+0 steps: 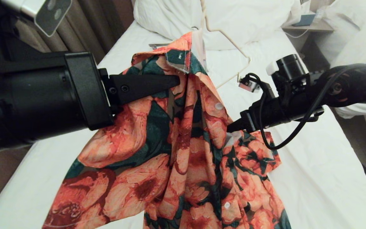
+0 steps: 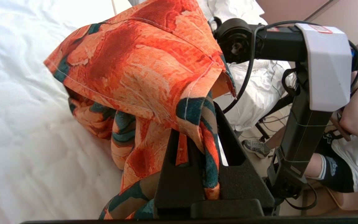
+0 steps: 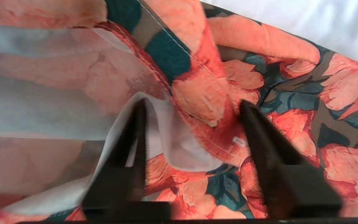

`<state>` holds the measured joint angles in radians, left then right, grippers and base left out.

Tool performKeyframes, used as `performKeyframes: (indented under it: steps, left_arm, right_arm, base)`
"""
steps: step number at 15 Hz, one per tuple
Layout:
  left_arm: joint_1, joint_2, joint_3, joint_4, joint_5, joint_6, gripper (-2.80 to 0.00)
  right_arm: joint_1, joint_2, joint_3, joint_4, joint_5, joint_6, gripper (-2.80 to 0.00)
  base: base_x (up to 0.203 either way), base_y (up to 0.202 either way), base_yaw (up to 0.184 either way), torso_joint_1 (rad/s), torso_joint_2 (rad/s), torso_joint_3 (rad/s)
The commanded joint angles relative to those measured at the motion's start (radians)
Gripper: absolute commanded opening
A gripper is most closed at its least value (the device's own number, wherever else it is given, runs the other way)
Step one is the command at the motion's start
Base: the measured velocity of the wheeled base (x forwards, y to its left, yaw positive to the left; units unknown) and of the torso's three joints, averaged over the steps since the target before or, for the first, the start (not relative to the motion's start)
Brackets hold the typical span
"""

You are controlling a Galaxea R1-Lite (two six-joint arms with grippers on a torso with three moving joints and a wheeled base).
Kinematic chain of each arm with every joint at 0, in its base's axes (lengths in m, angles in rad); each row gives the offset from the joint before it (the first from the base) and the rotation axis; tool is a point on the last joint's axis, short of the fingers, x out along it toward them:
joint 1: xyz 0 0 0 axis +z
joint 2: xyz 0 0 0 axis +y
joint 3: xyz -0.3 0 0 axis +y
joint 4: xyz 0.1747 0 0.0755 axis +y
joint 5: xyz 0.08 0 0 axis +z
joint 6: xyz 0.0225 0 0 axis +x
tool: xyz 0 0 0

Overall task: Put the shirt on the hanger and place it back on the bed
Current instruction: Hook the other side of the shirt onto the hanger

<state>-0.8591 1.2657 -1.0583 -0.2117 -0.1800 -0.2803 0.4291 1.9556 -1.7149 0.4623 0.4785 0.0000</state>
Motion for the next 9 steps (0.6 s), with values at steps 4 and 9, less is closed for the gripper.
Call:
performKeyframes:
  steps: [4,9]
  left_arm:
    - [-0.001,-0.002,0.0,-0.002,-0.003,-0.004,-2.8]
    - [-0.052,0.006,0.0,0.01,-0.001,-0.008,-2.8]
  right_arm:
    - [-0.011,-0.002,-0.003,0.004,-0.015,0.03,-2.8]
    - [-0.09,-0.022,-0.032,-0.014,-0.014,0.158,-2.8]
  base:
    - [0.0,0.0,0.0,0.0,0.0,0.0]
    - [0.0,0.0,0.0,0.0,0.0,0.0]
